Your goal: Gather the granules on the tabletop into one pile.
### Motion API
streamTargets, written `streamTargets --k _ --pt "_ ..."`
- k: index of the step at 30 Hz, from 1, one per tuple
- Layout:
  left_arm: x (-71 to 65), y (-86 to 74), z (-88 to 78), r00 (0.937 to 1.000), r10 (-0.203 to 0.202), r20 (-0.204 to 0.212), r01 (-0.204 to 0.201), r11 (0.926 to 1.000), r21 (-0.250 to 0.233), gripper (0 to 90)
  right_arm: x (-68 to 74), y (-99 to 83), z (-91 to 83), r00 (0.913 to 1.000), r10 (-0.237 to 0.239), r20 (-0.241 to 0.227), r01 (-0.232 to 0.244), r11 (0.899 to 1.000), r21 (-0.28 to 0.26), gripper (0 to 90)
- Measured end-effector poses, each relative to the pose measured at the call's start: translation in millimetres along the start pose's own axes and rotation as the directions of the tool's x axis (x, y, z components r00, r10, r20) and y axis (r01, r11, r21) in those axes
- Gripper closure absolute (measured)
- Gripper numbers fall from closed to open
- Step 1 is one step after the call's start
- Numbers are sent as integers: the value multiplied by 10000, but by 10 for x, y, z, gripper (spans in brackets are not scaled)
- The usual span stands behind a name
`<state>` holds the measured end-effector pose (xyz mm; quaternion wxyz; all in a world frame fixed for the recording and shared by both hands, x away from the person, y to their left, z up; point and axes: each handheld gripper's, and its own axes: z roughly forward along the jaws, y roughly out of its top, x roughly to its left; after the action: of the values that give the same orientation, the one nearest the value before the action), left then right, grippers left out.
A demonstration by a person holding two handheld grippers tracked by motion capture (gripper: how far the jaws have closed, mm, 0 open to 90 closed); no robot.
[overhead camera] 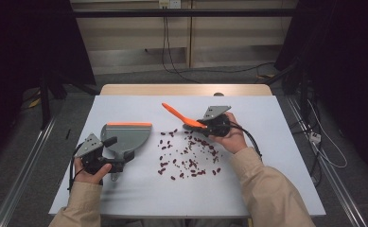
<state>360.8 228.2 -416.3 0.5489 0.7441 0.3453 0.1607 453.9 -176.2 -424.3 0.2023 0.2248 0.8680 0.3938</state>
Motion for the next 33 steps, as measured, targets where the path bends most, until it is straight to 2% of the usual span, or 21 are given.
streamTargets --k 19,22,24,27,30,33 --pt "-2 0 -5 10000 6 -23 -6 10000 -8 57 189 -33 -133 9981 -287 -554 282 9996 -95 714" --pt "-3 1 -5 10000 23 -10 -23 10000 -18 57 202 -32 -153 9968 -155 -789 142 9998 -168 715" --pt "-4 2 -6 10000 30 -18 -30 10000 -20 57 219 -29 -160 9964 -311 -783 302 9995 -126 715" --pt "-3 1 -7 10000 24 -27 -25 10000 -18 57 235 -19 -179 9955 -311 -891 294 9994 -201 716" --pt "-2 1 -5 10000 18 -37 -18 10000 1 57 222 15 -214 9968 -410 -690 373 9979 -538 717" --pt "-4 0 0 10000 38 -39 -38 10000 16 57 137 60 -217 9984 -130 -544 76 9951 -989 716"
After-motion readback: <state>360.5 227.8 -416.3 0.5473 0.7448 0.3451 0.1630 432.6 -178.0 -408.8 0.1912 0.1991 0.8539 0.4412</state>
